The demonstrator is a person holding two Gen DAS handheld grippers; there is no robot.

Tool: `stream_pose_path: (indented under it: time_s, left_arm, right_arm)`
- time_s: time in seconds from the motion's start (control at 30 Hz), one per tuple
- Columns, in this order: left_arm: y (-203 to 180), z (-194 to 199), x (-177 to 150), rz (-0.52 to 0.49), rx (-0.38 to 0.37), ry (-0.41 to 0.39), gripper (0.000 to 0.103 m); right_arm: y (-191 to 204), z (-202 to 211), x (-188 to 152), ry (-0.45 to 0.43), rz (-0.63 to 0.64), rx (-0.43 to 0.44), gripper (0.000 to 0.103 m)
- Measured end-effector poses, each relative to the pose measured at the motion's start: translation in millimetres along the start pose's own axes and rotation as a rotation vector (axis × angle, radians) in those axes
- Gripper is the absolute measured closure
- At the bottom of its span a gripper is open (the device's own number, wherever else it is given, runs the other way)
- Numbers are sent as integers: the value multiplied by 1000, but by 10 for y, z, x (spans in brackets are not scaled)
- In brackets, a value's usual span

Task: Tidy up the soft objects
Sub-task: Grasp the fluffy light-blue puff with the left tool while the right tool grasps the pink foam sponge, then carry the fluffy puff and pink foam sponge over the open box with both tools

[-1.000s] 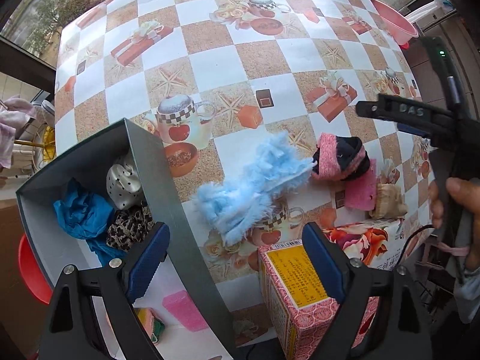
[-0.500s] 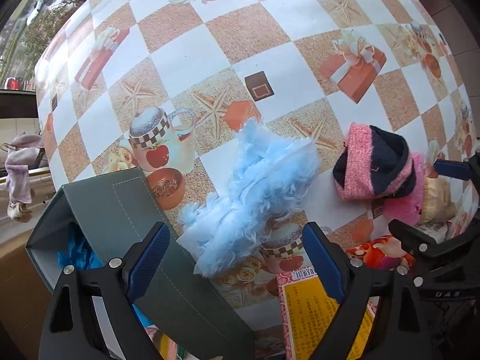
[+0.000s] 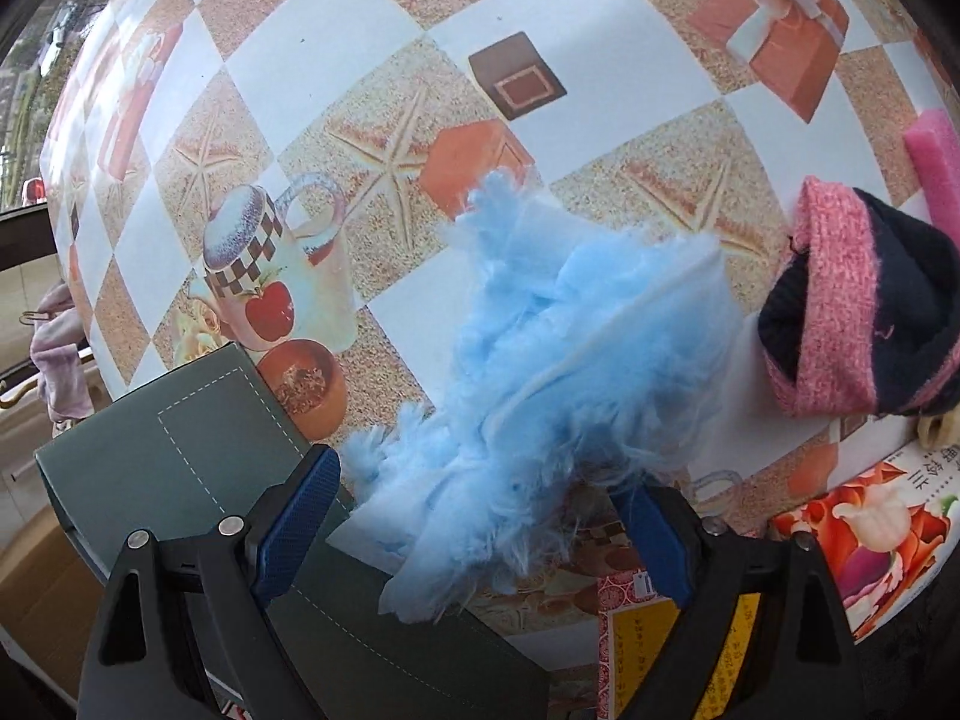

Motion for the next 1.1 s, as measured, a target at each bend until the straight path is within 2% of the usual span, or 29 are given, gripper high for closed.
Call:
stream_pose_path:
  time_s: [0.17,0.33,0.47,0.5,0.57,0.6,0.63,0.67,0.77,0.83,1.1]
  left_arm:
    - [-102,13,44,-25,-3,-21,10]
    - [-165,13,81,-22,-16,-24,10]
    - [-105,-37,73,-21,-39,-29,11]
    - [-86,-42,63,-22,-47,-32,12]
    - [-75,-27,35,-24,-90,-34,26]
    - [-83,-17,24,-23,-118,-34,32]
    - [-91,-8,13,-21,-146,-32,49]
    - [-97,15,15,-16,-164,-33,72]
    - [-84,38,15,-10,-140,-47,76]
    - [-1,198,54,1,-159,-66,76]
    - [119,693,-58,35,-187,-210,76]
  right_arm:
    - [136,-119,-11,4,28,49,1]
    - [421,-265,127,18,101,34,1]
    - [500,-410,176,63,117,14,1]
    - [548,-458,208,76,111,11,4]
    - [553,-472,185,80,93,15,25]
    - [546,-440,180,72,97,-3,32]
    - [497,-390,182,62,106,-17,50]
    - [619,-358,226,50,114,-19,54]
    - [517,-266,276,44,71,54,54]
    - [431,-180,294,24,36,83,54]
    - [308,247,192,-45,-24,165,54]
Point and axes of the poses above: each gripper's, at about its wrist camera, not at the fingertips, and z roughly against the way its jaws point, y to its left, x to its top, the point moved 2 cm from there along -z, roughly the way its jaws point, and after that the axes turned 8 degrees about z, right-handed, at the moved point
